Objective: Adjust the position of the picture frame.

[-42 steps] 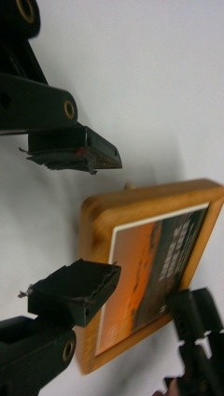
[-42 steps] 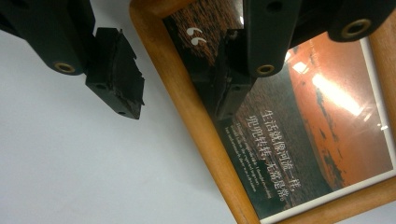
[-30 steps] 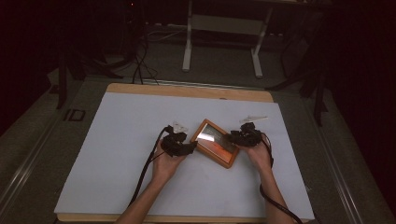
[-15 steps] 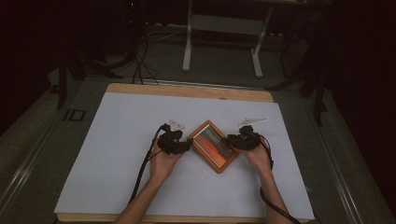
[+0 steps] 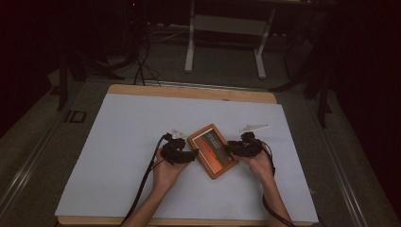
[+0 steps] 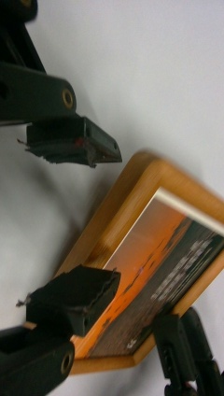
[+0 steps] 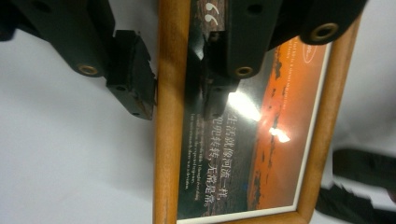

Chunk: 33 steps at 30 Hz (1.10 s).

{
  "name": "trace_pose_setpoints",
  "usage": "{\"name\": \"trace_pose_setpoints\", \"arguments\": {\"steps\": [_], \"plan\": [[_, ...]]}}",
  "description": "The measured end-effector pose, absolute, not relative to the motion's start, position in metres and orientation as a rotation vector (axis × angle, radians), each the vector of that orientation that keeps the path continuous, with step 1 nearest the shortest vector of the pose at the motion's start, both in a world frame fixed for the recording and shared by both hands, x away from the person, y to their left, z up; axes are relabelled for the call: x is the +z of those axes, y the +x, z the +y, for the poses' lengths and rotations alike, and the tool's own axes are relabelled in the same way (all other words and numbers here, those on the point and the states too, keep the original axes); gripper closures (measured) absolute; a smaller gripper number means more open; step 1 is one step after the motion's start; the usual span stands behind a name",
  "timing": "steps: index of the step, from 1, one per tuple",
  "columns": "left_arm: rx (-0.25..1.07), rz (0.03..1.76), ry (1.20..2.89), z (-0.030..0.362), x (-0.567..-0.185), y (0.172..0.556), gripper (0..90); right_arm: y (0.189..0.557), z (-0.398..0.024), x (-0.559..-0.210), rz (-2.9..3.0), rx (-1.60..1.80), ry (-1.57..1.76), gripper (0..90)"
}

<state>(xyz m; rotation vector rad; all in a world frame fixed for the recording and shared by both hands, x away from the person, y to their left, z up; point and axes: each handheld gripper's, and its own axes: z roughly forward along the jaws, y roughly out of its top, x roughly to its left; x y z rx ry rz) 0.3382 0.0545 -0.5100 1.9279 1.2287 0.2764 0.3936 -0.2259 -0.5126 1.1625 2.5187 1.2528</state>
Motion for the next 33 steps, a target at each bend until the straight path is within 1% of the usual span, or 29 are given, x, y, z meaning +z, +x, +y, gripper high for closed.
{"name": "trace_pose_setpoints", "arguments": {"steps": [2, 4, 7, 9, 10, 12, 16, 23, 26, 33], "plan": [[0.225, 1.225, 1.91, 0.051, -0.513, 0.338, 33.5, 0.394, -0.227, -0.514, 2.519, 1.267, 1.172, 58.2], [0.196, 1.228, 1.906, 0.048, -0.515, 0.339, 32.8, 0.396, -0.226, -0.516, 2.53, 1.284, 1.18, 52.4], [0.143, 1.239, 1.904, 0.045, -0.519, 0.342, 29.0, 0.399, -0.224, -0.52, 2.555, 1.328, 1.205, 44.8], [0.057, 1.228, 1.91, 0.043, -0.523, 0.344, 29.4, 0.402, -0.222, -0.522, 2.564, 1.352, 1.219, 40.1], [0.036, 1.22, 1.917, 0.04, -0.525, 0.345, 29.1, 0.403, -0.221, -0.523, 2.568, 1.358, 1.227, 37.9], [0.018, 1.207, 1.94, 0.034, -0.528, 0.345, 29.6, 0.404, -0.218, -0.525, 2.579, 1.368, 1.237, 36.2], [-0.014, 1.203, 1.953, 0.03, -0.53, 0.346, 28.9, 0.405, -0.217, -0.525, 2.6, 1.363, 1.268, 33.6], [-0.044, 1.221, 1.938, 0.032, -0.53, 0.348, 32.2, 0.407, -0.219, -0.528, 2.613, 1.386, 1.299, 33.7], [-0.05, 1.219, 1.937, 0.033, -0.529, 0.348, 32.9, 0.406, -0.219, -0.527, 2.612, 1.373, 1.312, 34.9], [-0.039, 1.211, 1.913, 0.034, -0.525, 0.349, 38.5, 0.403, -0.224, -0.523, 2.586, 1.397, 1.33, 38.8]]}}
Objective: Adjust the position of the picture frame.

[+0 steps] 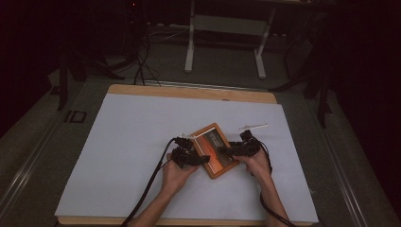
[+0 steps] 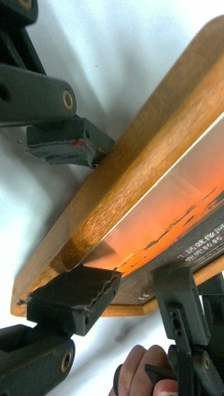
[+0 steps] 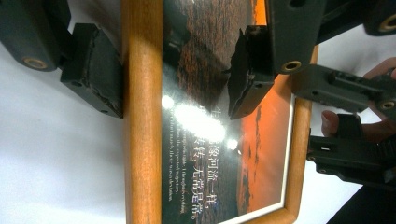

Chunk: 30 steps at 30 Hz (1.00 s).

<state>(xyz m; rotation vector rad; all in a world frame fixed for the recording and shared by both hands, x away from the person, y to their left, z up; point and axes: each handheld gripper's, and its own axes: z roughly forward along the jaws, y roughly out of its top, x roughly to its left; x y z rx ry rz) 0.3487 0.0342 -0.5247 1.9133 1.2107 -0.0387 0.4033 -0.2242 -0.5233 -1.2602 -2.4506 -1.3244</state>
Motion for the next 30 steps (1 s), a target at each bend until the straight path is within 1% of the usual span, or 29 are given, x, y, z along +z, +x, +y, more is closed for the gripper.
{"name": "trace_pose_setpoints", "arguments": {"steps": [10, 15, 22, 24, 30], "plan": [[0.016, 1.203, 1.879, 0.042, -0.514, 0.349, 45.6, 0.398, -0.226, -0.515, -2.471, -1.349, -1.257, 45.1], [0.047, 1.2, 1.844, 0.05, -0.506, 0.349, 50.6, 0.395, -0.225, -0.509, -2.465, -1.383, -1.251, 52.7], [0.029, 1.197, 1.778, 0.064, -0.497, 0.352, 57.1, 0.391, -0.225, -0.502, -2.417, -1.431, -1.234, 62.5], [0.004, 1.194, 1.75, 0.07, -0.495, 0.354, 59.3, 0.389, -0.224, -0.5, -2.42, -1.437, -1.224, 63.8], [0.016, 1.191, 1.729, 0.082, -0.491, 0.355, 59.4, 0.386, -0.213, -0.498, -2.426, -1.43, -1.202, 65.0]]}}
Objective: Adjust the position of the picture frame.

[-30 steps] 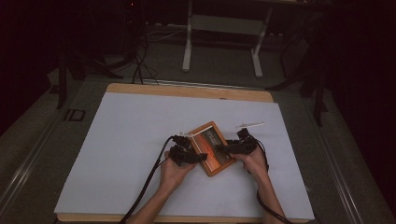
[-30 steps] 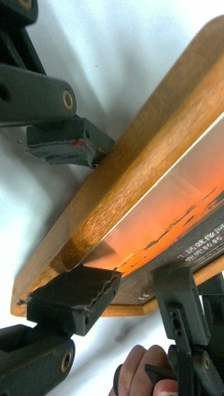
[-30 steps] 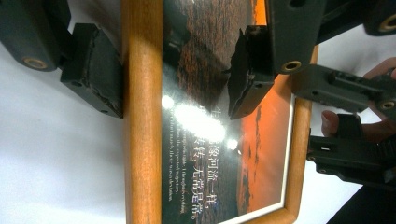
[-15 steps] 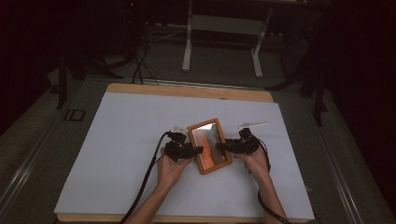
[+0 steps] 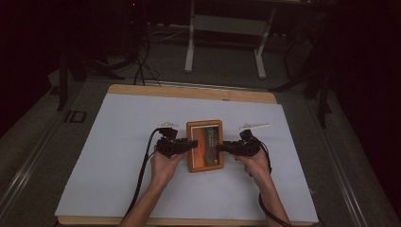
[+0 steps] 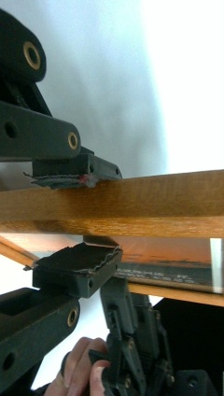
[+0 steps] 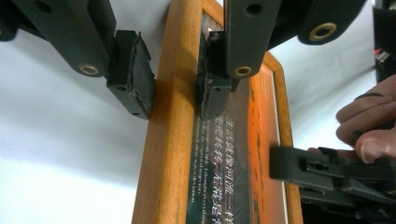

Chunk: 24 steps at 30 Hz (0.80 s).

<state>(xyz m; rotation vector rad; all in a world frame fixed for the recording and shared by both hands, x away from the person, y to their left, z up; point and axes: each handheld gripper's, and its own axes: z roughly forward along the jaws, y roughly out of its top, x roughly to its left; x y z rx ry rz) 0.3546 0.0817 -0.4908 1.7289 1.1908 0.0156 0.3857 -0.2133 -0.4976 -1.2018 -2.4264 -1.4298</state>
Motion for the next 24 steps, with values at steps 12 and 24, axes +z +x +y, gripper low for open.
{"name": "trace_pose_setpoints", "arguments": {"steps": [12, 24], "plan": [[-0.034, 1.154, 1.68, 0.101, -0.487, 0.354, 59.4, 0.372, -0.2, -0.489, -2.407, -1.447, -1.237, 67.0], [-0.084, 1.121, 1.697, 0.106, -0.492, 0.356, 59.7, 0.36, -0.196, -0.49, -2.424, -1.422, -1.275, 67.2]]}}
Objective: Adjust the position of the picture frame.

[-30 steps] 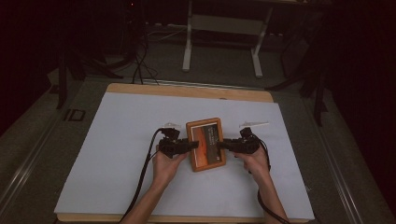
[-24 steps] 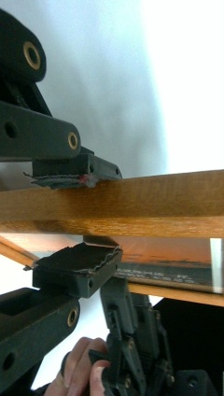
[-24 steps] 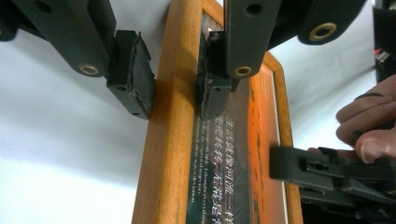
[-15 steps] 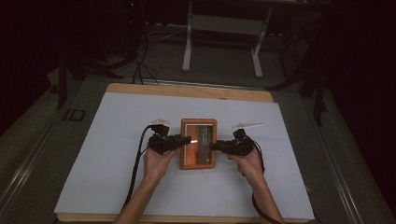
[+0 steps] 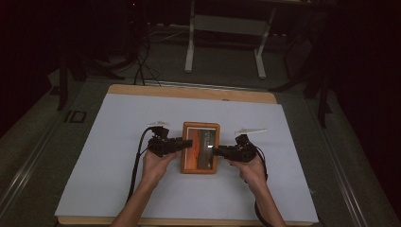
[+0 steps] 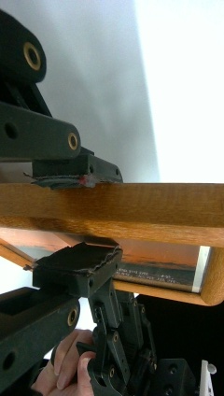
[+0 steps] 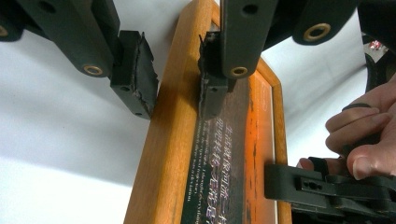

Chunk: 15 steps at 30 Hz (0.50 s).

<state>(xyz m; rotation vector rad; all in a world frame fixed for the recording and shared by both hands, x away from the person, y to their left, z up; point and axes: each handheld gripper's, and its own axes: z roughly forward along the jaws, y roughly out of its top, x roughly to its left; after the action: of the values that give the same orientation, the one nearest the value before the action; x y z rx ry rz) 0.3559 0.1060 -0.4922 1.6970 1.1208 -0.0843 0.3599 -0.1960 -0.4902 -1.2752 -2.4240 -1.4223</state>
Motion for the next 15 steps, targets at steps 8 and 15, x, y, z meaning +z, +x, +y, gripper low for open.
{"name": "trace_pose_setpoints", "arguments": {"steps": [8, 15], "plan": [[-0.135, 1.129, 1.684, 0.11, -0.502, 0.358, 59.8, 0.359, -0.192, -0.492, -2.445, -1.376, -1.289, 66.9], [-0.157, 1.118, 1.687, 0.112, -0.508, 0.364, 59.4, 0.358, -0.188, -0.493, -2.472, -1.351, -1.308, 65.8]]}}
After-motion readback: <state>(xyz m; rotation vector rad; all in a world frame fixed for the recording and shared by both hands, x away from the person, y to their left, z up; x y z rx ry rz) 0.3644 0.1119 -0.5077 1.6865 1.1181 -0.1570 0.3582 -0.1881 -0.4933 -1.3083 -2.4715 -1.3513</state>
